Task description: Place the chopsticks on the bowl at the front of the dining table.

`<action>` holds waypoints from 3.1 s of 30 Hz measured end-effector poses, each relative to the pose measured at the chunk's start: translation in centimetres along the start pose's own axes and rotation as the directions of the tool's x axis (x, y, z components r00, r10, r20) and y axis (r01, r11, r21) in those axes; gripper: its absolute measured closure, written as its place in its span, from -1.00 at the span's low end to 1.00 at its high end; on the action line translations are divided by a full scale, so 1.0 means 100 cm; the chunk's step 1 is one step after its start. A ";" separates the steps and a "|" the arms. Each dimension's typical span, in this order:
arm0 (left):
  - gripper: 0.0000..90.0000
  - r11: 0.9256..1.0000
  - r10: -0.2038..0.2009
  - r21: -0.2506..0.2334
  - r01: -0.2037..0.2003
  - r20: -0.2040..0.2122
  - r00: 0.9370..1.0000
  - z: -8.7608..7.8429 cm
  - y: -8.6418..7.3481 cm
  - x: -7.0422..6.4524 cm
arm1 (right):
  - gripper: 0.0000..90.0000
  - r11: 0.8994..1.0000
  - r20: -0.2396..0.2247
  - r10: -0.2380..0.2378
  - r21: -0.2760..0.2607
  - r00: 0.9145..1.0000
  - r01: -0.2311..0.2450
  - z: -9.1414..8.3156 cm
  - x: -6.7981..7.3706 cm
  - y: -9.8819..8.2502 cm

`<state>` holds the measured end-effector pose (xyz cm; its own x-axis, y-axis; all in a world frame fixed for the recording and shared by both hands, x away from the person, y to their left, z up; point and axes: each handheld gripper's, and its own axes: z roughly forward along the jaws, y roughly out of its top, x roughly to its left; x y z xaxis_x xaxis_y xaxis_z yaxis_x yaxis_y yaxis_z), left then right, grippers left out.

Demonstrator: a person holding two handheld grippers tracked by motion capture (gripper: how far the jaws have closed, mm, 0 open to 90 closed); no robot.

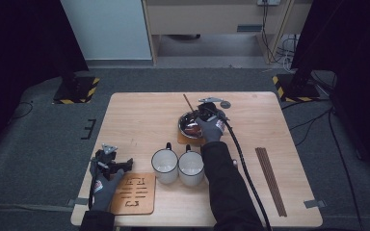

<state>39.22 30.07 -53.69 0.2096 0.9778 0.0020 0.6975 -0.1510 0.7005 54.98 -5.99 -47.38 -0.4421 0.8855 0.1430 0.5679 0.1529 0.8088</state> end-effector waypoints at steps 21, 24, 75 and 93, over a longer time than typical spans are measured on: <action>-0.99 1.000 0.000 0.000 0.000 0.000 1.000 0.000 0.000 0.000 | 0.87 0.997 0.023 -0.015 0.074 1.000 0.014 0.010 0.003 -0.007; -0.99 1.000 0.000 0.000 0.000 0.000 1.000 0.000 0.000 0.000 | 0.80 0.997 0.019 -0.019 0.071 1.000 0.017 0.010 0.003 -0.006; -0.99 1.000 0.000 0.000 0.000 0.000 1.000 0.000 0.000 0.000 | 0.17 0.990 0.033 -0.072 -0.117 0.997 0.076 -0.122 -0.046 0.007; -0.99 1.000 0.000 0.000 0.000 0.000 1.000 0.000 0.000 0.000 | 0.13 0.990 0.052 -0.054 -0.128 0.997 0.060 -0.159 -0.073 -0.024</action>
<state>39.22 30.07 -53.69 0.2094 0.9778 0.0023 0.6975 -0.1510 0.7005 45.82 -19.75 -41.28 -0.4353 0.8976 0.0695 0.4472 0.1485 0.8820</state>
